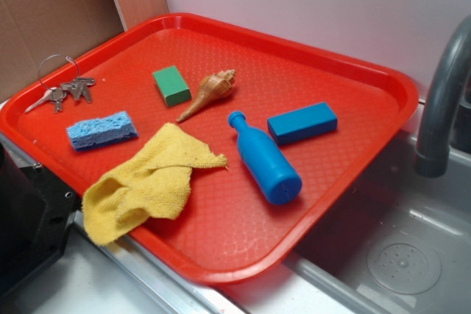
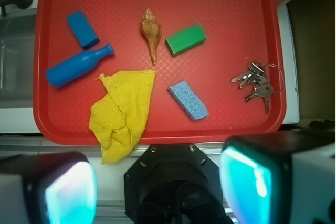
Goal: Grab the blue block.
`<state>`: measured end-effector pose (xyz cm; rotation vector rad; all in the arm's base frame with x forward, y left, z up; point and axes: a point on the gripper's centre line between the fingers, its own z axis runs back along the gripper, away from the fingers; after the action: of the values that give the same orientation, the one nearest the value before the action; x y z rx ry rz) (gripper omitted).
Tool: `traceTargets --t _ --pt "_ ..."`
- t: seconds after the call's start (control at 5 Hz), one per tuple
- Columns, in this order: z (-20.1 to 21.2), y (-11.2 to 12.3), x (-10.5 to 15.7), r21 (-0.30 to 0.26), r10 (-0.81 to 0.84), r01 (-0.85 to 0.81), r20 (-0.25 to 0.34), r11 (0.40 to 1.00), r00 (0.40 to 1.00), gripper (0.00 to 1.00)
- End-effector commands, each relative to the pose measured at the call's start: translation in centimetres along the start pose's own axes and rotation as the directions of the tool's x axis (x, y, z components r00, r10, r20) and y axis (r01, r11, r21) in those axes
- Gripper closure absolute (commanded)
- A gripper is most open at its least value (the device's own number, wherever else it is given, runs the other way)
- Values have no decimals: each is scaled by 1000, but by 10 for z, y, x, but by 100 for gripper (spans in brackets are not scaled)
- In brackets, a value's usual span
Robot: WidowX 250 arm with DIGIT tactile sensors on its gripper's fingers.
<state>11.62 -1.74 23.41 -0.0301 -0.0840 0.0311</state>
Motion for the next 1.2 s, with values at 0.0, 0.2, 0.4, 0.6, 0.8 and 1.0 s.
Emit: traceTargets --t 0.0,0.2,0.4,0.6,0.8,1.0 --pt "0 0 0 0 0 0 0 1000 1000 0" --pt "-54 -50 32 62 -130 141 -156 988 979 0" --pt "-83 -94 47 -16 -184 183 -90 983 979 0" --pt "-111 -117 70 -118 -223 221 -3 968 975 0" --pt "-144 -128 95 -112 -206 211 51 971 977 0" --pt "-162 -128 114 -102 -188 193 55 976 981 0"
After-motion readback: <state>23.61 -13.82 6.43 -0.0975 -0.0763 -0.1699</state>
